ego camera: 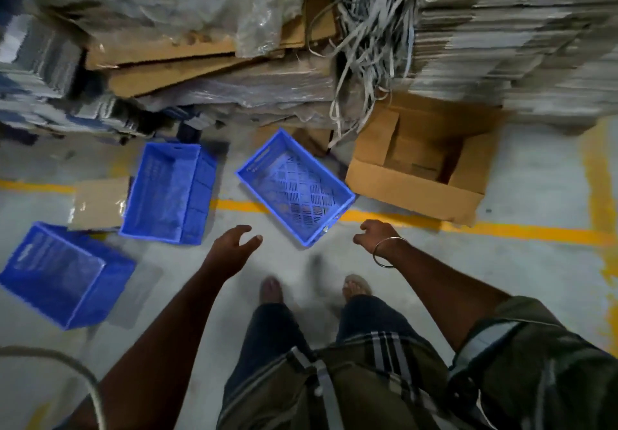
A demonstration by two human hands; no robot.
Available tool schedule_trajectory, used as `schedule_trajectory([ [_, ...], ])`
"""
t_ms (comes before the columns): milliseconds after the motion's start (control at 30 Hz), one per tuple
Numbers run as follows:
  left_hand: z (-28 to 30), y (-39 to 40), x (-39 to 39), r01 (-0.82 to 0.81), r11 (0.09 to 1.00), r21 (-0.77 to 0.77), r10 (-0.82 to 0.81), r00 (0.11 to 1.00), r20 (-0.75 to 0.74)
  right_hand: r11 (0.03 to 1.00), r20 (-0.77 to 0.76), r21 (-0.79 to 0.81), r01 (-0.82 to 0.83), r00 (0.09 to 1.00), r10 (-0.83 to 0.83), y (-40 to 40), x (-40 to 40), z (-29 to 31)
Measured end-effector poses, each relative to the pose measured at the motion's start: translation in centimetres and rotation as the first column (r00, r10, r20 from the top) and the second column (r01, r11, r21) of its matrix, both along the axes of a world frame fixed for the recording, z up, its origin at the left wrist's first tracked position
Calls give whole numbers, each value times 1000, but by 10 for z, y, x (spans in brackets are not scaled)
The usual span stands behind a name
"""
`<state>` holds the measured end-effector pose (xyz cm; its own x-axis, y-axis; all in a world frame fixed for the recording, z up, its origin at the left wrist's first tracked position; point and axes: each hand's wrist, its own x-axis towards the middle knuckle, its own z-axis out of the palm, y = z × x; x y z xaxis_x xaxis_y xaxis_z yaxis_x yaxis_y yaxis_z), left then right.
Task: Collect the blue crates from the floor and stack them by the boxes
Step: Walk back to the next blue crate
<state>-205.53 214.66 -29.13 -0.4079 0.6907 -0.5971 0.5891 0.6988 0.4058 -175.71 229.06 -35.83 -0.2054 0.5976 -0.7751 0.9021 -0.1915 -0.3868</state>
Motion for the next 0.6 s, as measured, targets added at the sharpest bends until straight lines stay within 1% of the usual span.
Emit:
schedule_trajectory([
  [100, -43, 42, -62, 92, 992, -92, -88, 995, 41, 993, 26, -36, 114, 993, -113, 7, -36, -28],
  [167, -78, 76, -102, 170, 977, -131, -161, 984, 74, 968, 71, -59, 242, 969, -238, 6, -57, -50],
  [267, -129, 123, -165, 282, 938, -200, -268, 959, 92, 901, 138, -68, 428, 899, -416, 10, -97, -86],
  [367, -163, 153, -214, 367, 894, -256, -355, 930, 94, 812, 157, -136, 567, 822, -548, 4, -147, -117],
  [433, -194, 174, -237, 403, 876, -265, -397, 914, 81, 767, 143, -138, 626, 779, -610, 8, -178, -145],
  [467, -218, 186, -249, 417, 871, -258, -415, 907, 68, 754, 127, -132, 643, 766, -631, 11, -191, -164],
  [533, -265, 213, -264, 437, 860, -263, -440, 897, 50, 762, 112, -121, 637, 771, -627, 18, -210, -207],
  [600, -323, 244, -282, 429, 863, -268, -439, 898, 23, 732, 135, -99, 674, 738, -662, 25, -219, -256],
])
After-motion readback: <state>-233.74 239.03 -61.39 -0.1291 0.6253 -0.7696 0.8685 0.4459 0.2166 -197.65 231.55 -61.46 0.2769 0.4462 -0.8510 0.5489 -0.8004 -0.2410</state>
